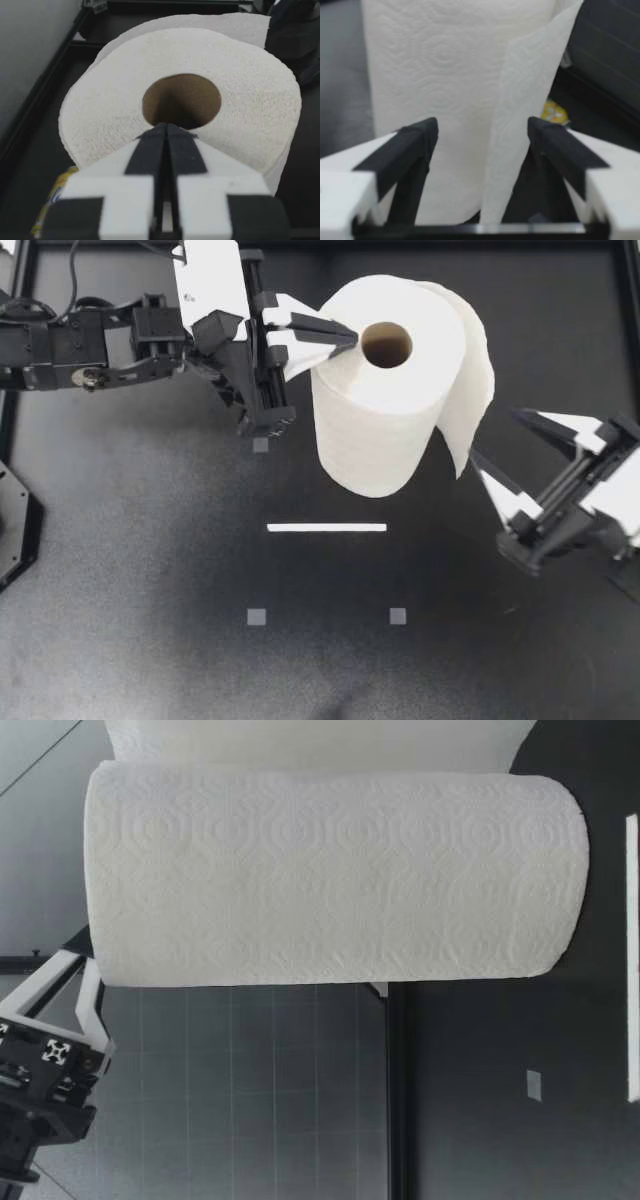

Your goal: Pick up a piece of paper towel and place it on the spilled liquid.

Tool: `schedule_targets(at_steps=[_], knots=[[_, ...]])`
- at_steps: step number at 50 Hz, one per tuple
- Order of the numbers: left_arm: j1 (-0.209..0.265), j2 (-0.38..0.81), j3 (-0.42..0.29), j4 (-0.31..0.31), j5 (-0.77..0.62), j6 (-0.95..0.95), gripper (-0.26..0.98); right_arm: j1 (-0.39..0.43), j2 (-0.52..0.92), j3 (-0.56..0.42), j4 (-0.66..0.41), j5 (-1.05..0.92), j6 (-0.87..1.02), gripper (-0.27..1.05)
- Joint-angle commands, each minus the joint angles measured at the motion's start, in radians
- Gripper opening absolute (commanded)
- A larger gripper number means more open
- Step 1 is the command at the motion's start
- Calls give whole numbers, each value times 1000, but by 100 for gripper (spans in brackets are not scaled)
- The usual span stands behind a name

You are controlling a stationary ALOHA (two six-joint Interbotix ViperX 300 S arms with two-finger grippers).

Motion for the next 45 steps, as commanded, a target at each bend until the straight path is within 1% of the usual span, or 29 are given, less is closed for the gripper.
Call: schedule_targets(at_steps=[1,7,12,23,35,40,45], knots=[[3,-3,-15,-2,5,0,8,-38,14,-31,-8,5,2,74],[3,-3,-11,-2,9,0,8,-98,38,-37,-8,5,2,74],[3,-3,-11,-2,15,0,8,-132,43,-34,-9,6,0,74],[3,-3,-6,-2,29,2,8,-190,52,-32,-20,5,0,74],[3,3,-5,-2,29,0,8,-242,72,-41,-78,-9,0,73],[3,6,-5,-2,29,0,8,-249,80,-41,-89,-9,0,67],[3,9,-5,-2,29,0,8,-250,86,-41,-87,-11,0,52]])
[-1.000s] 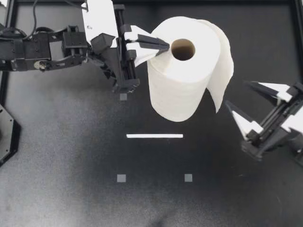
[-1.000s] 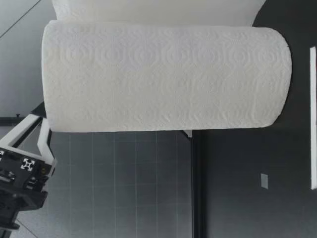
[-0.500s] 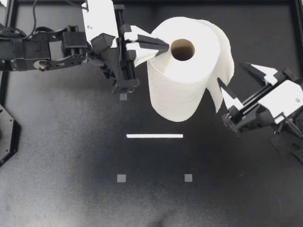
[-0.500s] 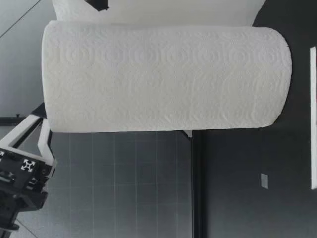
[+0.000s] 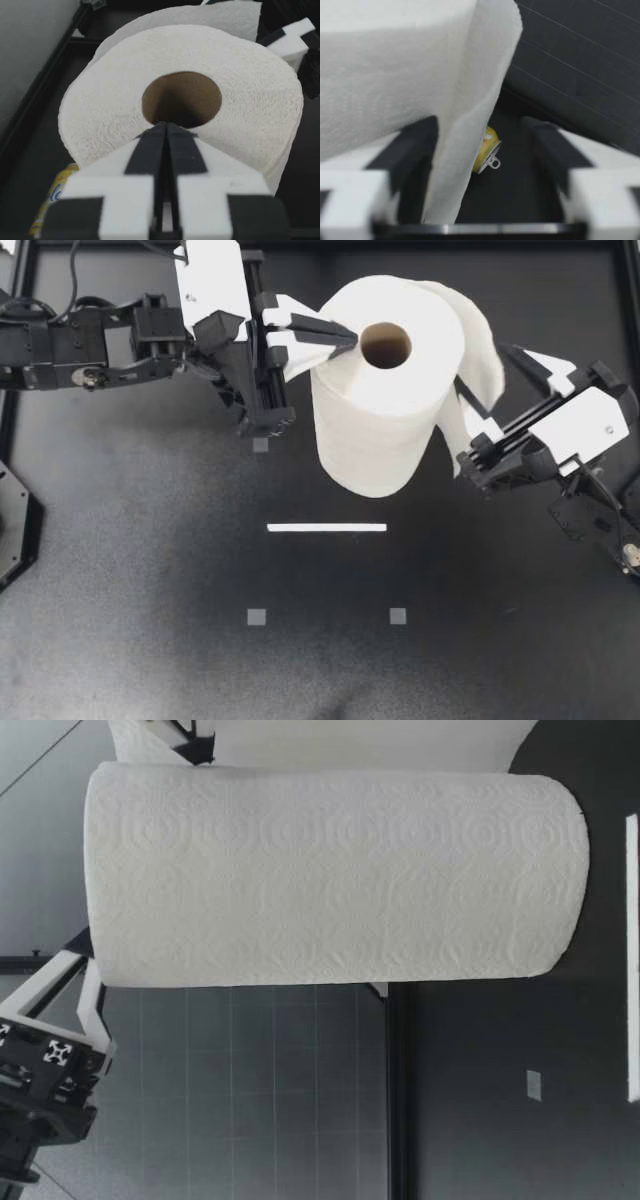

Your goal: Pick up a piece of paper towel and place it on the spilled liquid.

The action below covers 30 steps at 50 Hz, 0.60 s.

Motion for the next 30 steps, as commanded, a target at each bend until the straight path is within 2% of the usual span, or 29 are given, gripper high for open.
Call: schedule_targets(at_steps=[1,9,14,18,30], knots=[[3,6,-3,-2,12,0,8,-6,-5,-21,-6,2,2,48],[3,12,-2,-2,12,-2,8,-6,-6,-18,-2,-3,0,8],[3,17,0,-2,12,-3,8,-6,-5,-14,-2,-5,-3,-9],[3,17,2,-2,15,-5,8,-5,-2,-11,-2,-5,-2,-14],[5,17,11,-6,15,-11,8,-6,-3,20,40,-5,6,-14]])
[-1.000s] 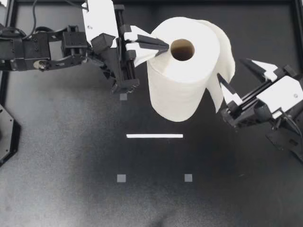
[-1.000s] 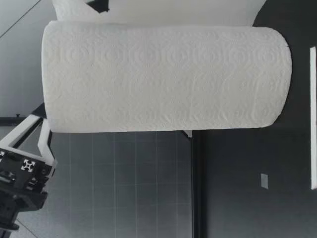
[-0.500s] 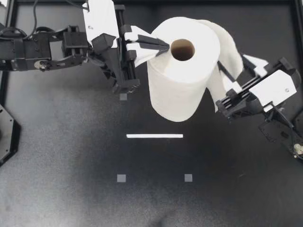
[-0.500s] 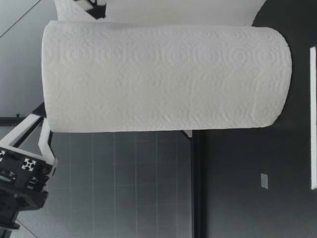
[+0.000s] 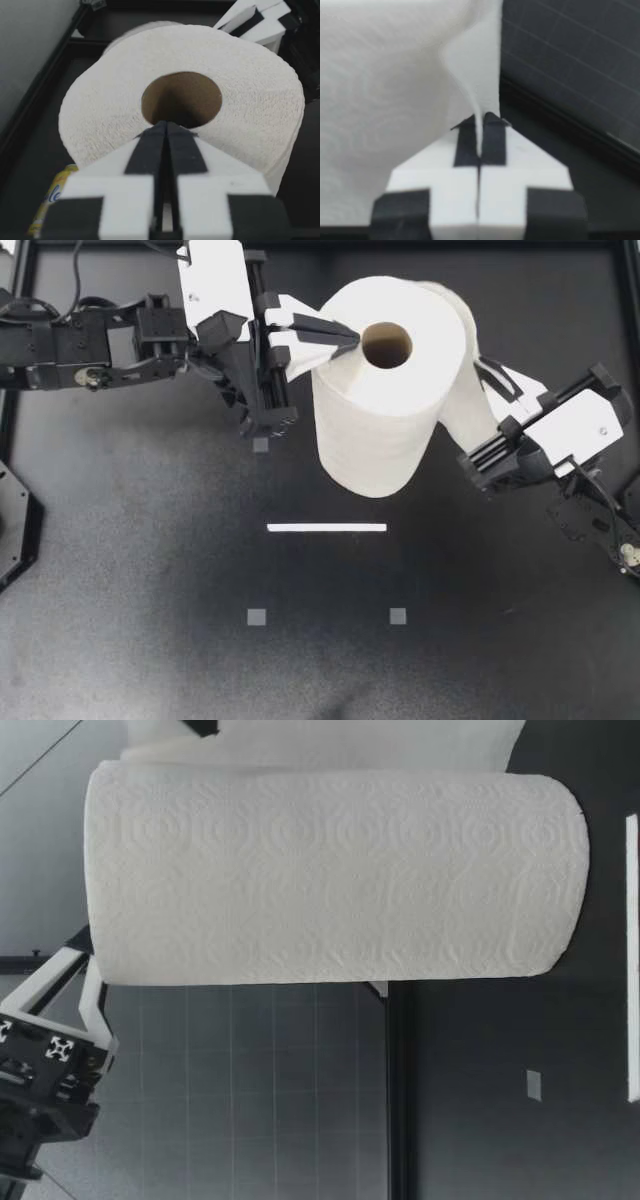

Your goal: Pick up a piece of paper towel and place it on the spilled liquid.

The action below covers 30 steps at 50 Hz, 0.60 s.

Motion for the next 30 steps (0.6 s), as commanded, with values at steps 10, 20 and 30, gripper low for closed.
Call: schedule_targets(at_steps=[10,20,30], knots=[[15,14,26,-21,15,-5,8,-3,-5,32,64,3,35,-14],[26,20,25,-26,83,-5,8,-5,-5,97,97,14,87,-14],[28,32,14,-26,107,-3,8,-5,-14,187,149,23,193,-14]])
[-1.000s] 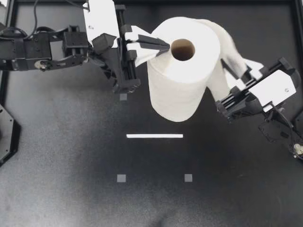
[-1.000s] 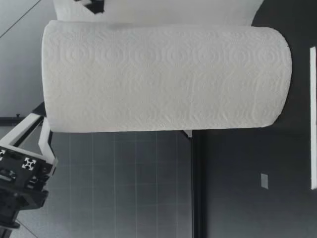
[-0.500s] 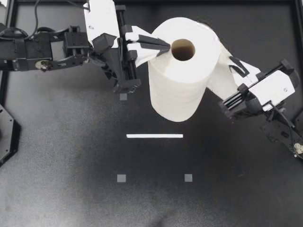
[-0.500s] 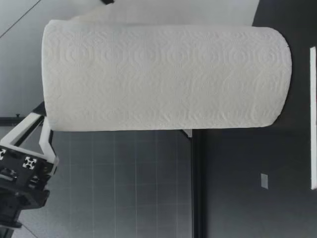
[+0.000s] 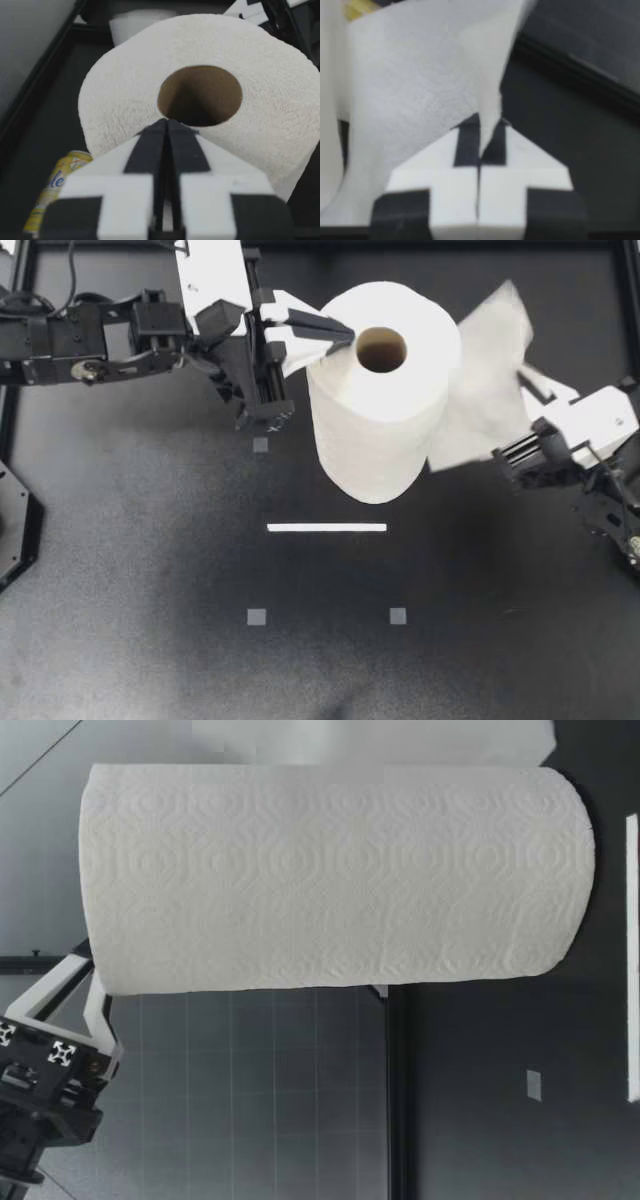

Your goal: Pick up a piece of paper towel and place it on the spilled liquid.

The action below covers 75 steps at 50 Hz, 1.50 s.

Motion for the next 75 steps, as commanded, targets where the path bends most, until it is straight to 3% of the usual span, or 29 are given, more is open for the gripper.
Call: schedule_targets(at_steps=[1,20,33,42,51,63,75], knots=[[8,32,15,-2,26,-2,8,-3,-17,20,12,11,40,-14],[6,31,25,-3,-6,-6,8,-38,-97,147,164,109,9,-14],[6,28,29,-3,-9,-9,8,-221,-155,147,106,115,-84,-14],[6,25,31,-3,-9,-9,8,-400,-137,158,40,109,-166,-14],[6,15,32,-3,-15,-11,8,-502,-170,169,-8,98,-265,-14],[8,15,41,-20,-49,-9,8,-635,-331,204,-100,61,-356,-14],[6,15,46,-25,-52,-11,8,-784,-480,219,-179,-124,-405,-14]])
